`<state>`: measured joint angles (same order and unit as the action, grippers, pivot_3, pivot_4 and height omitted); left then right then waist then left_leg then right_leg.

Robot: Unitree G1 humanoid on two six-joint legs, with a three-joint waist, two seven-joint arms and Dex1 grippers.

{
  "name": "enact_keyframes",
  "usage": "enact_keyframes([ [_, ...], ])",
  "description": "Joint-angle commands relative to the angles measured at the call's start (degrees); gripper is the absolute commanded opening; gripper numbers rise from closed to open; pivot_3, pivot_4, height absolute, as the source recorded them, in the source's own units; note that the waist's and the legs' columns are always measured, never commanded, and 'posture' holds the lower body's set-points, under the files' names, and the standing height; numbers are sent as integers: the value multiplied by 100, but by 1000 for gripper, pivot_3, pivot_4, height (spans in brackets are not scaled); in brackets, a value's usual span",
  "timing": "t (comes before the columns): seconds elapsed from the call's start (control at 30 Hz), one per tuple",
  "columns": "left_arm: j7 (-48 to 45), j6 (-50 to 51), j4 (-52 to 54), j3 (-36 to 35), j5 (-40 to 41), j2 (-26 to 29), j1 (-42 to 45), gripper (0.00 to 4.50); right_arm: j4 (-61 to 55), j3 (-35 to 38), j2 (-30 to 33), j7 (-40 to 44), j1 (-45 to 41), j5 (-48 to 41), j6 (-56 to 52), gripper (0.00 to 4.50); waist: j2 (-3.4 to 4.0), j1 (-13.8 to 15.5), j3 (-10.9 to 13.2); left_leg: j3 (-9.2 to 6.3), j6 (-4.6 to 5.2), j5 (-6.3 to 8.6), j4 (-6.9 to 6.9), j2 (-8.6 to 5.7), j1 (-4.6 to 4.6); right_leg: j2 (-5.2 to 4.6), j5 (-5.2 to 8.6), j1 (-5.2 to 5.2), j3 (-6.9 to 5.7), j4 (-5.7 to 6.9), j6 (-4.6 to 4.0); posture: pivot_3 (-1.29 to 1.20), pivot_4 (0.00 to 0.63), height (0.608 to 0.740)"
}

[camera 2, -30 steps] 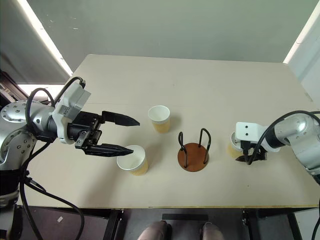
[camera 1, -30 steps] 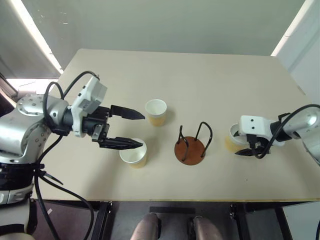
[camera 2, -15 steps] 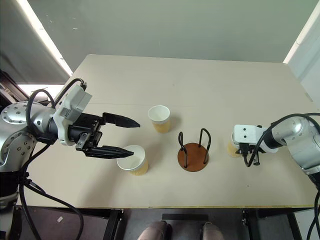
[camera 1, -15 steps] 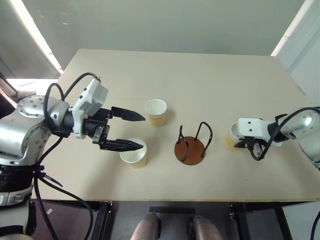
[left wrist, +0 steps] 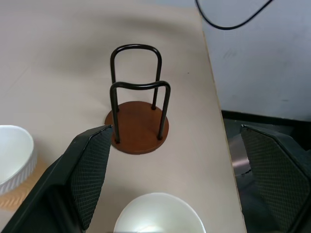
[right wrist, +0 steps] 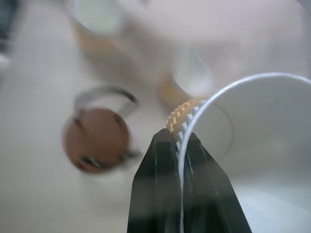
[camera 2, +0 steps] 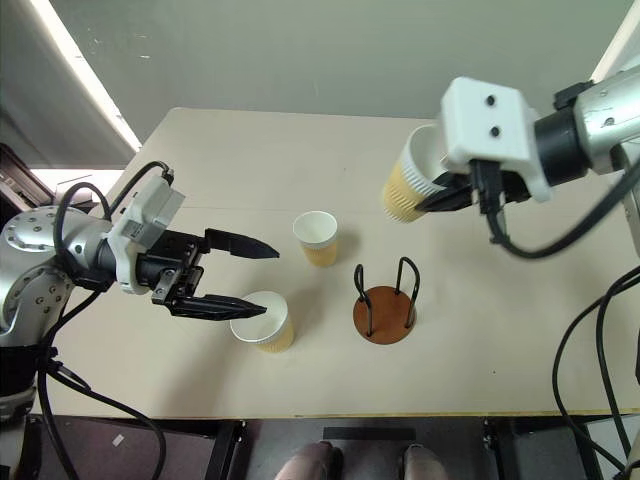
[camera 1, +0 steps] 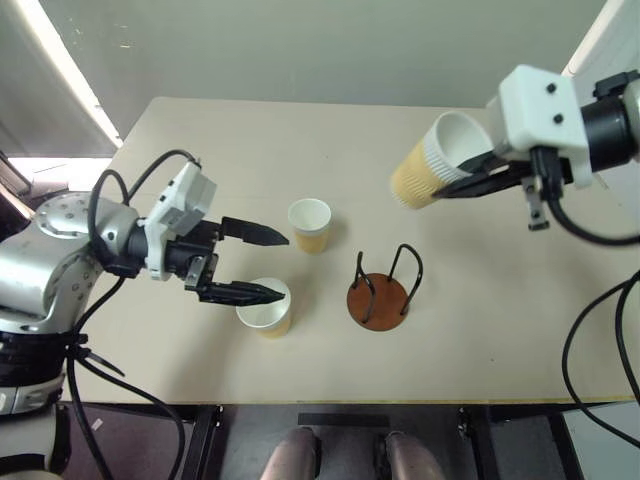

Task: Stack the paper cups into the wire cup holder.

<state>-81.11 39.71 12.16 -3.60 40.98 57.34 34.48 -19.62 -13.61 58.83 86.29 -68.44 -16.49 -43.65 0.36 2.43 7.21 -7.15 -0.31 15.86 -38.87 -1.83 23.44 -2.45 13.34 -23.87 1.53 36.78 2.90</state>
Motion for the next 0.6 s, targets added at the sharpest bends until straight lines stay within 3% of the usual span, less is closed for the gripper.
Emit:
enact_keyframes([
  [0.03, -56, -87, -28, 38, -19, -45, 245, 4500, -213, -88, -31, 35, -97, -161, -211, 17, 1, 3, 1, 0, 1, 0, -7, -3, 3, -2, -1, 0, 1, 0, 1, 0, 150, 740],
  [0.6, -75, -37, -121, 237, -54, -185, 541, 4500, -504, -781, -250, -14, 277, 232, 79, 17, 1, -29, 1, 3, 0, -2, -7, 0, -3, -2, 0, -2, 2, 8, 0, 0, 150, 740],
])
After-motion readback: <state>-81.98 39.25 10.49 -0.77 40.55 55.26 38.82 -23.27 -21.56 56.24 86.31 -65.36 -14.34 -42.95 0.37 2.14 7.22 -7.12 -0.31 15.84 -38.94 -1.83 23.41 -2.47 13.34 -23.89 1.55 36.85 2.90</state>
